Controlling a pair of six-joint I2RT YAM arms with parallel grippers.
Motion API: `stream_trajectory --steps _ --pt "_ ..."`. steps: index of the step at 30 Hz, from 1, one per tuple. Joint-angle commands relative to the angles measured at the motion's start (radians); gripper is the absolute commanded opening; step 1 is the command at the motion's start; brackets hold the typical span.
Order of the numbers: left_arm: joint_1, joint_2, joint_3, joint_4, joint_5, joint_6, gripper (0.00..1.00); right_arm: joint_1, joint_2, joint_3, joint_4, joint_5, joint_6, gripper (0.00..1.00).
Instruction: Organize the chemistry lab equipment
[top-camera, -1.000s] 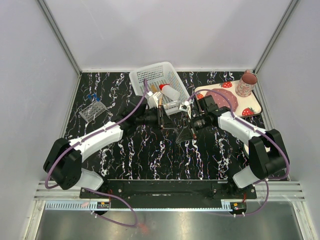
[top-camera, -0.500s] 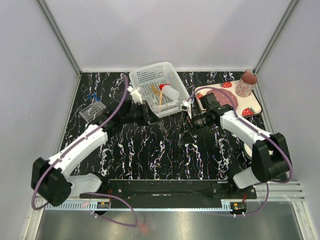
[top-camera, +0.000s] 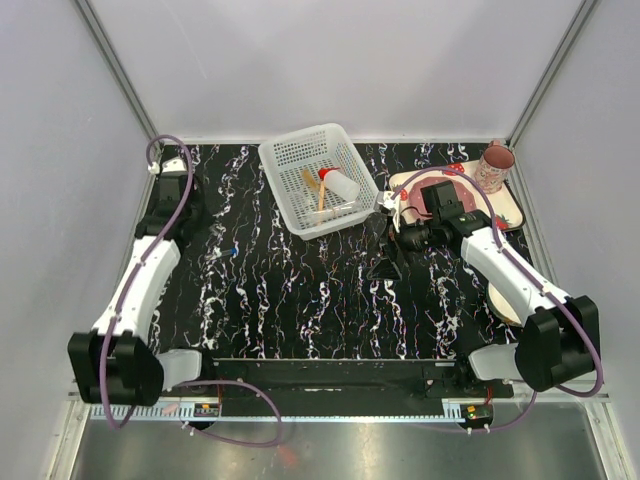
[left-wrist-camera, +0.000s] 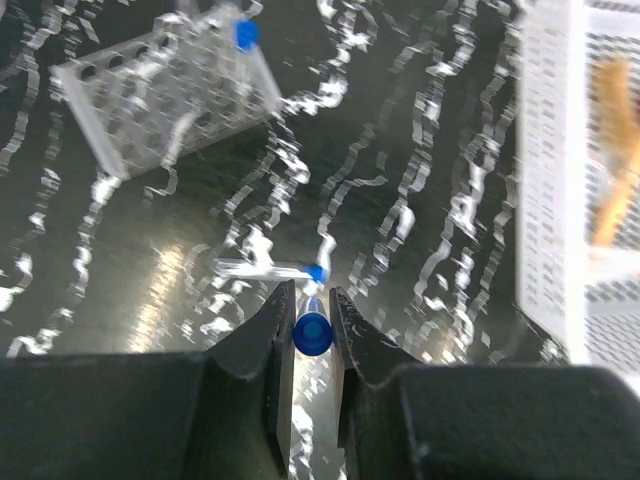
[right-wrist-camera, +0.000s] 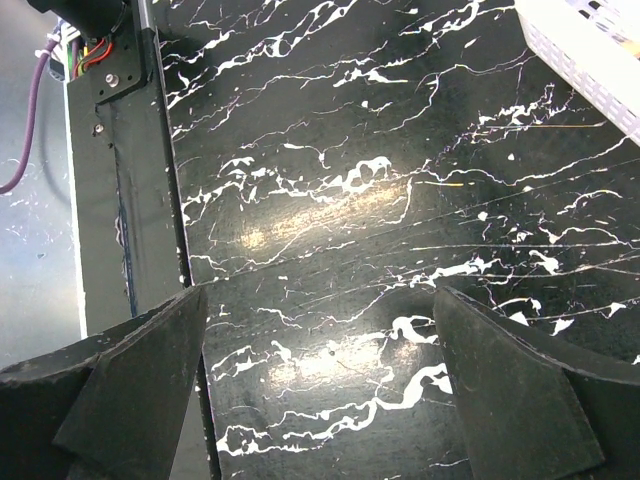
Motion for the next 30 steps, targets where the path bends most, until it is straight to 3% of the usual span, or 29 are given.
stream_trajectory --steps 1,10,30 --pt "0.077 0.138 0.099 0.107 -0.126 0.109 0.17 0.000 -0.034 0.018 -0.005 0.011 -0.021 1.00" --pt "0.186 0.391 0.237 0.232 -0.150 0.139 0.17 0.002 -0.023 0.020 -0.012 0.012 -0.035 1.00" --pt "0.226 0.586 0.300 0.359 -0.166 0.074 0.17 0.000 0.049 0.031 -0.037 0.019 -0.053 1.00"
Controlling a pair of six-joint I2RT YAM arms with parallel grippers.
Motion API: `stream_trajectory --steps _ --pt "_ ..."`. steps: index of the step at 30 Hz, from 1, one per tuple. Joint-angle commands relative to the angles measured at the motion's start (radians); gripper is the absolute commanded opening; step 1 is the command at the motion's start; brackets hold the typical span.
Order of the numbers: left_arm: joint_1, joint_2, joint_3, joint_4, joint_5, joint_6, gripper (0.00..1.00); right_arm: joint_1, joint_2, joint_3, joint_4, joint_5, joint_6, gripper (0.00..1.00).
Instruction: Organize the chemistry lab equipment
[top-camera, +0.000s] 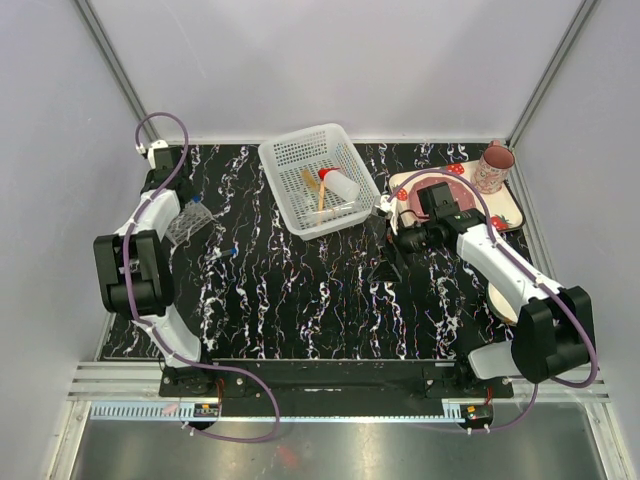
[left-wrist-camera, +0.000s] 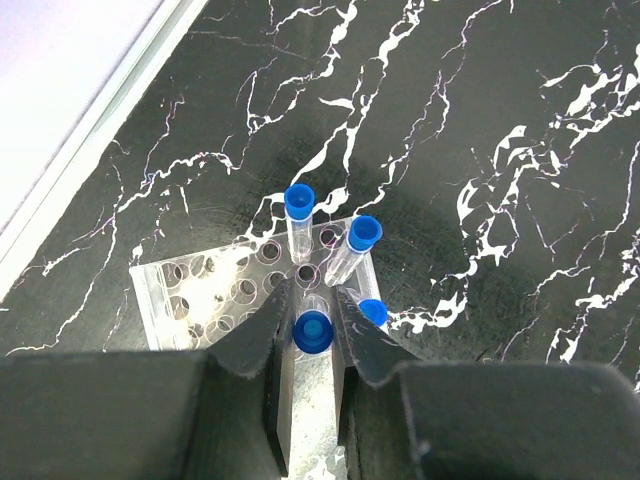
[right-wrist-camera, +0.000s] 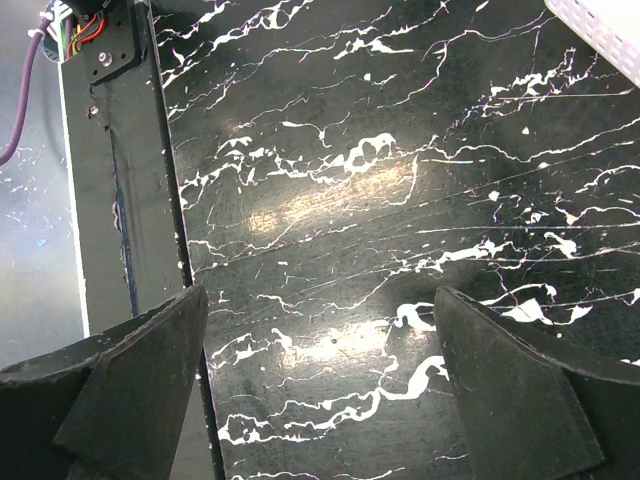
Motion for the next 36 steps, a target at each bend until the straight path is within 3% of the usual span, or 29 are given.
stream_trajectory --steps 1,36 --pt "0.010 0.019 0.046 0.063 -0.042 -0.012 0.17 0.000 0.009 0.031 -0.007 0.007 -0.022 1.00" --pt "0.025 0.129 0.114 0.036 -0.008 -0.006 0.22 0.000 0.041 0.038 -0.029 0.007 -0.041 1.00"
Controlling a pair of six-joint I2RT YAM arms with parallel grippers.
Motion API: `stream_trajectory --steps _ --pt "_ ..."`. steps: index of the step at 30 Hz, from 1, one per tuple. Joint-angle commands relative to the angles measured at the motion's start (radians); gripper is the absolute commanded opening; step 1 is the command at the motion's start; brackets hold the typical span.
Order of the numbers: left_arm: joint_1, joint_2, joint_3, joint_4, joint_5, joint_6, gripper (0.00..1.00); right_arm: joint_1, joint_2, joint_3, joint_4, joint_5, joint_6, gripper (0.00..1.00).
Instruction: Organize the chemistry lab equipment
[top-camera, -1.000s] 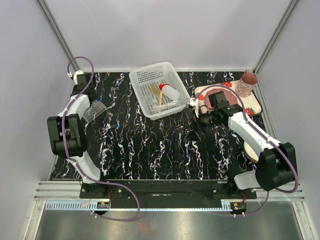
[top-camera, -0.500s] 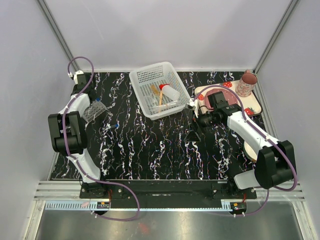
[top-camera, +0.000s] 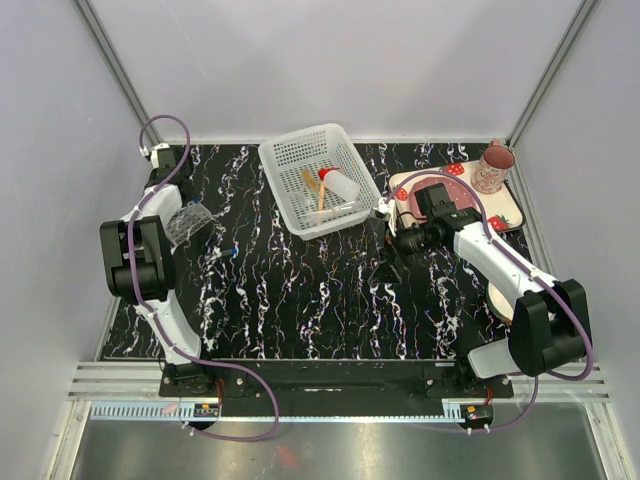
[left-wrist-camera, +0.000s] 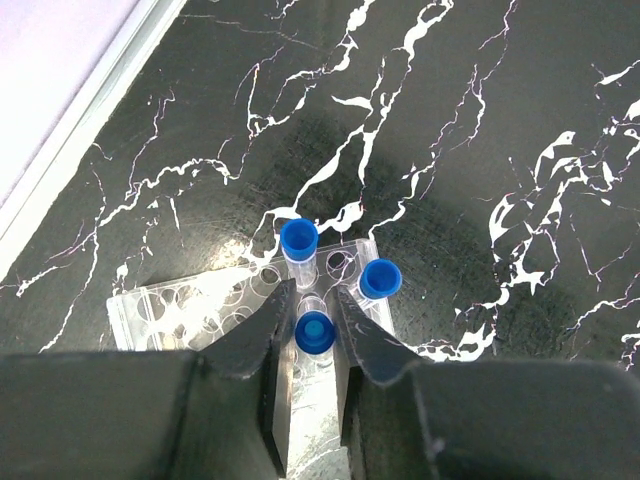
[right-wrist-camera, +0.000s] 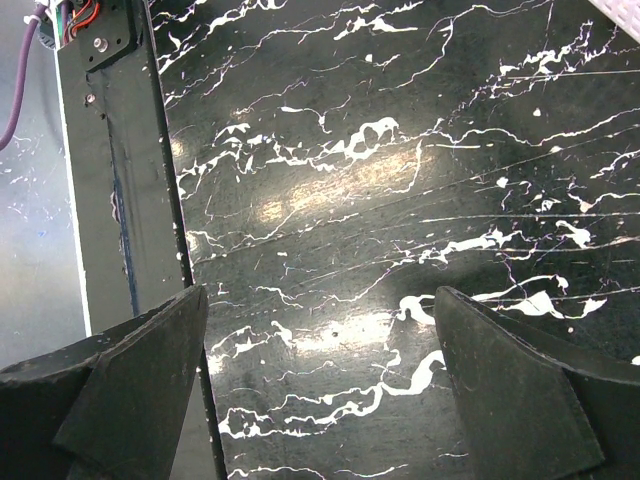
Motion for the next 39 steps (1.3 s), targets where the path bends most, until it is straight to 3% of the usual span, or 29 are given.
stream_trajectory --steps 1,11,17,21,23,27,31,34,37,39 --pt "0.009 -0.008 0.046 0.038 0.000 -0.002 0.24 0.000 0.004 0.039 -0.011 0.001 -0.020 1.00" --pt "0.011 -0.048 0.021 0.035 -0.003 -0.012 0.37 -0.001 0.011 0.041 -0.016 0.001 -0.023 1.00" --pt "0.011 -0.169 -0.022 0.055 0.014 -0.003 0.45 0.000 0.007 0.039 -0.017 0.001 -0.031 1.00" --pt "0.012 -0.267 -0.068 0.049 0.032 0.025 0.55 0.000 0.000 0.038 -0.023 0.002 -0.043 1.00" --pt "0.012 -0.331 -0.109 0.048 0.048 0.037 0.65 -0.001 -0.003 0.036 -0.026 0.002 -0.051 1.00" --pt "0.029 -0.417 -0.198 0.069 0.237 0.051 0.99 -0.001 -0.010 0.038 -0.036 -0.002 -0.066 1.00" --pt "0.101 -0.427 -0.250 0.031 0.509 0.005 0.99 -0.008 -0.020 0.033 -0.049 -0.016 -0.100 1.00" --pt "0.081 -0.454 -0.290 0.026 0.647 0.019 0.99 -0.015 -0.027 0.029 -0.053 -0.025 -0.111 1.00" --pt "-0.024 -0.467 -0.257 -0.101 0.583 0.115 0.99 -0.020 -0.024 0.030 -0.057 -0.030 -0.114 1.00" --pt "-0.086 -0.454 -0.234 -0.228 0.443 0.196 0.99 -0.021 -0.020 0.032 -0.063 -0.036 -0.119 1.00"
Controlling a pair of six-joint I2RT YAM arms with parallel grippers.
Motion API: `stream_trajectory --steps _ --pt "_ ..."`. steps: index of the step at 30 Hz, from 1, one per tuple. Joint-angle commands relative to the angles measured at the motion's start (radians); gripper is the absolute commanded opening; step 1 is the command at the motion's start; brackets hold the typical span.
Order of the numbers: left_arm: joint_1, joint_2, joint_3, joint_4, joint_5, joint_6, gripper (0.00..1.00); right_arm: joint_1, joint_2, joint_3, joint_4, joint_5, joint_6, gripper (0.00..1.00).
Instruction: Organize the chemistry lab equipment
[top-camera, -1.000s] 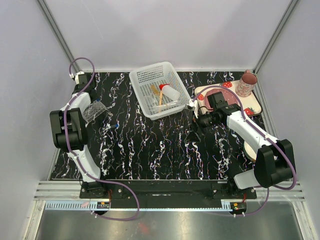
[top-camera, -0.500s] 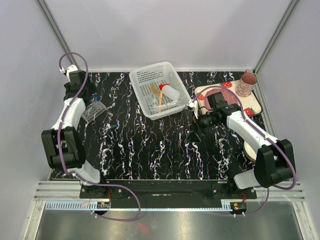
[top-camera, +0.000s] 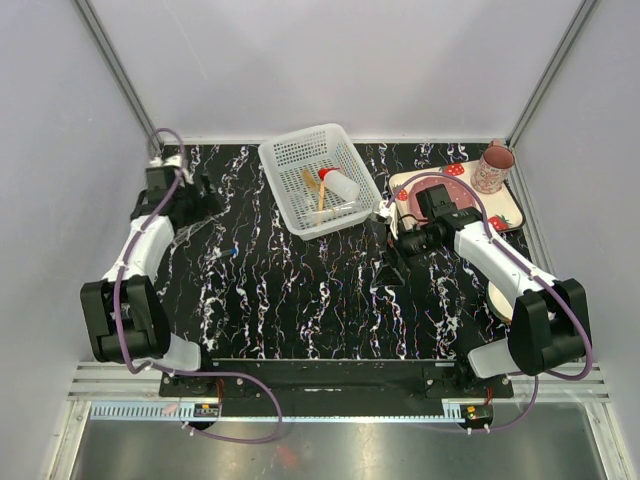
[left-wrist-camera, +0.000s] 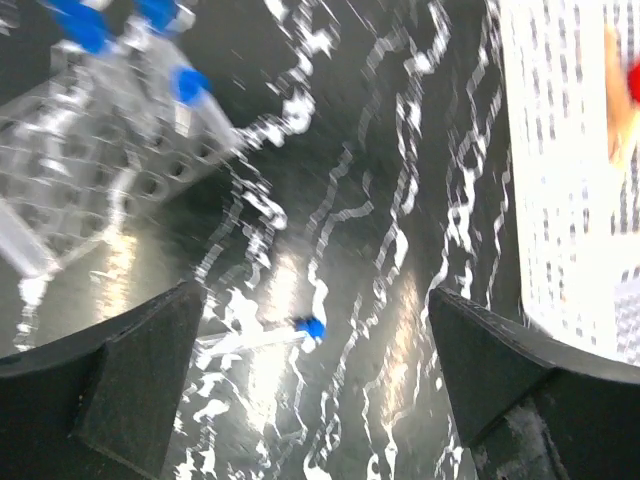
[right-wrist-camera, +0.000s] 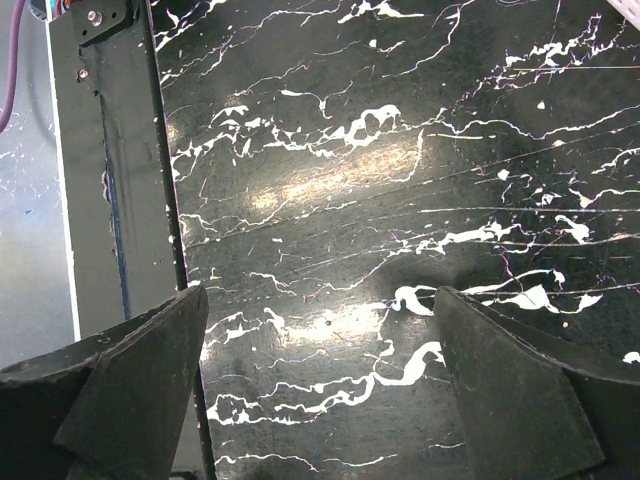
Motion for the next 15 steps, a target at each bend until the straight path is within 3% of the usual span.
stream_trajectory --steps 1,6,9,15 --pt "-0.180 -0.003 0.062 -0.191 -0.098 0.168 0.99 -0.011 -0.026 0.032 -0.017 -0.034 -0.041 1.00" --pt "-0.318 0.095 0.053 -0.331 -0.467 0.283 0.91 -0.014 -0.020 0.032 -0.029 -0.047 -0.053 1.00" --pt "-0.360 0.145 0.045 -0.355 -0.543 0.297 0.84 -0.019 -0.017 0.030 -0.031 -0.045 -0.056 1.00" --pt "-0.361 0.219 0.066 -0.355 -0.540 0.357 0.71 -0.022 -0.008 0.030 -0.032 -0.053 -0.062 1.00"
